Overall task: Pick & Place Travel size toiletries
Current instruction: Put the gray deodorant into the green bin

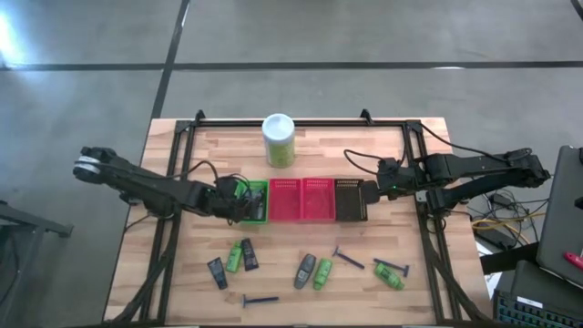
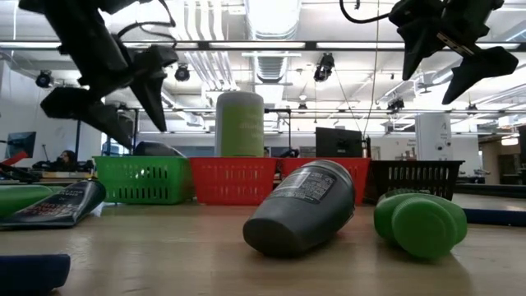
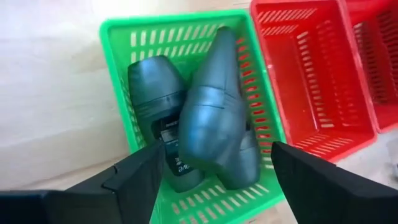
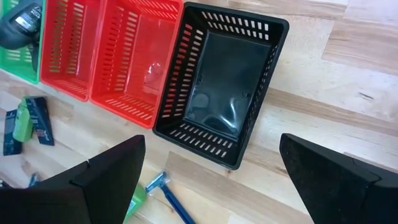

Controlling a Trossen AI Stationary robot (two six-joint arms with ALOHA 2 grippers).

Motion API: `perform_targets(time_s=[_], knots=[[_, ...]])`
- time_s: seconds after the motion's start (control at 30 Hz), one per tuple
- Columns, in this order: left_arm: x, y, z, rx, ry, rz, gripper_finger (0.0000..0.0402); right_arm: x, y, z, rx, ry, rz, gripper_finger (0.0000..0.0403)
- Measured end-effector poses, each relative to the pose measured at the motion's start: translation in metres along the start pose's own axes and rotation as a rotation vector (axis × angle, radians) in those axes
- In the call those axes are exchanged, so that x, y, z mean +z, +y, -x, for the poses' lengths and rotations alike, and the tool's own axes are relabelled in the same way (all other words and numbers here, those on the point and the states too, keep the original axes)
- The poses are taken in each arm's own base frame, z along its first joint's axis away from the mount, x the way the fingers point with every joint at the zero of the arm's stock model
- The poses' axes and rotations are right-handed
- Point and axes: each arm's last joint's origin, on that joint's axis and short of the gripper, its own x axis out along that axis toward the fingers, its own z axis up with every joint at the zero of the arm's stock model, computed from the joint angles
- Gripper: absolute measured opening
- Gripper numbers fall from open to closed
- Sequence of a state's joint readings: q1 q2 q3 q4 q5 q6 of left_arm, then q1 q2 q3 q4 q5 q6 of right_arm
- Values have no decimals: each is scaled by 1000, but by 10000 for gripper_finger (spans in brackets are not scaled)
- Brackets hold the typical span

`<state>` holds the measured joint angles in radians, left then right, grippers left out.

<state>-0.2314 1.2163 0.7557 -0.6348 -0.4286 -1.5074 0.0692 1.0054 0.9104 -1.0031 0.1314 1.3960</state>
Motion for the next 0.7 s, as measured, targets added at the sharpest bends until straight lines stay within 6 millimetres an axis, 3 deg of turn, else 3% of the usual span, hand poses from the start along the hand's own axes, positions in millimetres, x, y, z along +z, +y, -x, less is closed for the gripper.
perform_targets(time_s=[0.2,0.3,0.43,0.6,0.7], knots=[[11,-17,25,-73,-12,-185,300,0,10,0,107,11,38,368],[15,-31,41,-175,-28,-447,300,-2,25,-4,210,39,106,368],[12,-43,55,-289,-19,-733,300,-7,38,-24,201,130,133,368],[11,-41,56,-268,13,-798,300,-13,44,-50,125,251,151,368],[8,-35,57,-249,59,-828,300,-19,55,-56,142,267,174,368]])
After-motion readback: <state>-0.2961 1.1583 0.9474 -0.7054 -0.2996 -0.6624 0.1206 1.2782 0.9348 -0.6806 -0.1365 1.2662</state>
